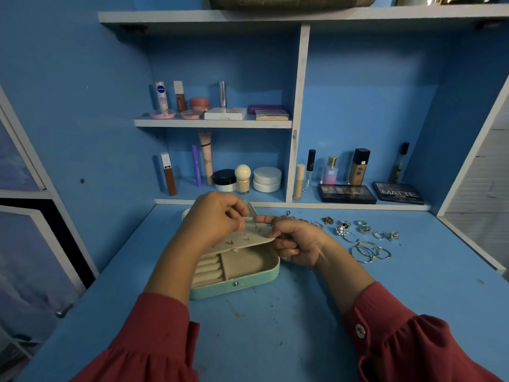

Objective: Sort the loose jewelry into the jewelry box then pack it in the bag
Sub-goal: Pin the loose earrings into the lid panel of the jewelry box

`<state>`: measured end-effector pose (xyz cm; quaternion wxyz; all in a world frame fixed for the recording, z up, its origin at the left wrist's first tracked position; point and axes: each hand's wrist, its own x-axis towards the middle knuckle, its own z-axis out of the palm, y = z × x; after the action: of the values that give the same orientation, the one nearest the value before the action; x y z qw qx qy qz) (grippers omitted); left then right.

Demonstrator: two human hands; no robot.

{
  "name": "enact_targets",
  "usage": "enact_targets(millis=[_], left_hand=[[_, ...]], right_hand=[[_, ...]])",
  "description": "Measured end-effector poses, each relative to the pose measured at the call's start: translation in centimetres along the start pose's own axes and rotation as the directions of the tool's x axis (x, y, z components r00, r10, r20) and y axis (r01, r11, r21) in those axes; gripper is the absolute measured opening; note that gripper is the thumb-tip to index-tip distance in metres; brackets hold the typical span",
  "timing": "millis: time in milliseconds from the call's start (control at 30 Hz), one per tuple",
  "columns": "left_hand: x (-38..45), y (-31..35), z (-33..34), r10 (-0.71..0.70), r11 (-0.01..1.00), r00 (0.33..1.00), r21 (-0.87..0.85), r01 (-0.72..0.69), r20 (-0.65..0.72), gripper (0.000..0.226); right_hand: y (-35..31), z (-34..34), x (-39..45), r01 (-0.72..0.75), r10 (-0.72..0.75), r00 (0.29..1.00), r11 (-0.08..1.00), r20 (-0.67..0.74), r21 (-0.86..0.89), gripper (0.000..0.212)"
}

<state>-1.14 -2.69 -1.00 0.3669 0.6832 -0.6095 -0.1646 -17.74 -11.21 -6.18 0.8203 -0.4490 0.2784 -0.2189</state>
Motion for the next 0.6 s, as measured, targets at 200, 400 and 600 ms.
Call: enact_targets(millis=[200,400,600], left_hand=[[-0.4,0.21,0.2,-0.032,0.999,0.998,-0.019,0.033,0.051,0.025],[-0.44,0.23,0.31,-0.052,0.999,0.997,-0.015,0.053,0.061,0.026],[-0.41,0.28,0.42,-0.059,0.998,0.996,0.013,0.058,0.061,0.026]], right_hand=[[0.04,0.01,0.01,-0.003,0.003,1.0,1.0,0.003,-0.009,0.047],[0.07,-0.02,-0.03,0.007,-0.007,1.0,1.0,0.002,-0.02,0.049],[0.14,-0.12,0.01,0.006,-0.006,1.0,1.0,0.005,0.006,0.052]])
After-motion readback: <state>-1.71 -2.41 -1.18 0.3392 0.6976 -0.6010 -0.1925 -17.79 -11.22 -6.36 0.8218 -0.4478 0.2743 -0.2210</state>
